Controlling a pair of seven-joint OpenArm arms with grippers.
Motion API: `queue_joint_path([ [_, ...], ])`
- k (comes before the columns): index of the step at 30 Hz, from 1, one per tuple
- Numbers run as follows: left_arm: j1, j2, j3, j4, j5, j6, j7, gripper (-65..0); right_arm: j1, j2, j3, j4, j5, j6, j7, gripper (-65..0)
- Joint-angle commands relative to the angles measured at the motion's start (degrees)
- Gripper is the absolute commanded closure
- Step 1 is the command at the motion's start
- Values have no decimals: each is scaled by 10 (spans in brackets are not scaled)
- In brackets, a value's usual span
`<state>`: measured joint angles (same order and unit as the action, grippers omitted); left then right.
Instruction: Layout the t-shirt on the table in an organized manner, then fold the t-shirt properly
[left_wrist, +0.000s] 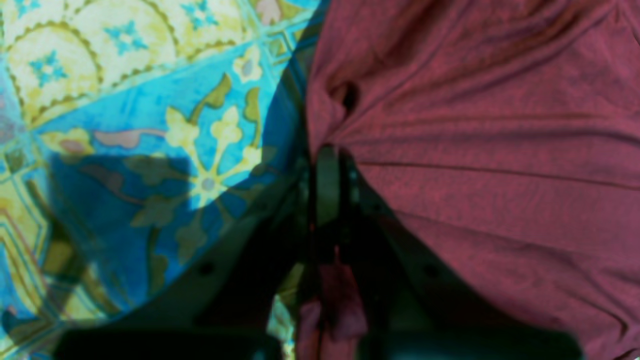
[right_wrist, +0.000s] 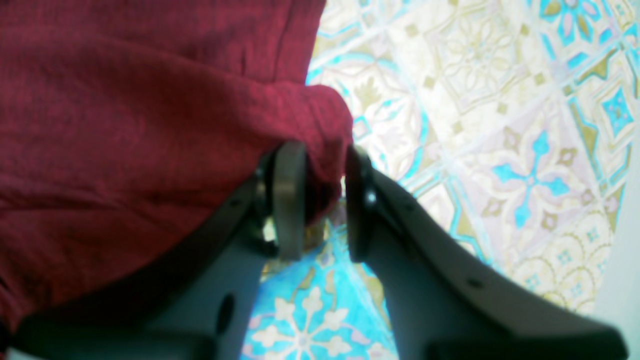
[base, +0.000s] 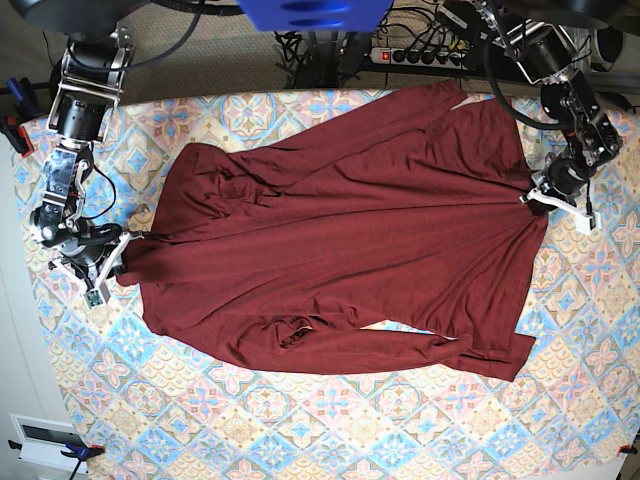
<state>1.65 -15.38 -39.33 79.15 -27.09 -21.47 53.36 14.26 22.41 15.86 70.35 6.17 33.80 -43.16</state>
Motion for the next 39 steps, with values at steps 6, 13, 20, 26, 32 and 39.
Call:
queue_joint_path([
  [6,-9,-11,-4,10,11,65,-9,-94,14,11,2,10,4,-4,10,-133],
  [13,-6,-12,1,13,8,86,28,-315,13,10,2,10,4,-4,10,-133],
  [20,16,-38,-4,13,-66,86,45,-374,13,10,2,10,4,-4,10,-132],
  [26,83,-59,-1,46,-134,86,62,-357,13,10,2,10,4,-4,10,-132],
  [32,116,-54,53,63,-138,86,65,-355,14,10,2,10,4,-4,10,-132],
  [39,123,-50,70,63,-140,86,65,-355,15,10,2,10,4,-4,10,-132],
])
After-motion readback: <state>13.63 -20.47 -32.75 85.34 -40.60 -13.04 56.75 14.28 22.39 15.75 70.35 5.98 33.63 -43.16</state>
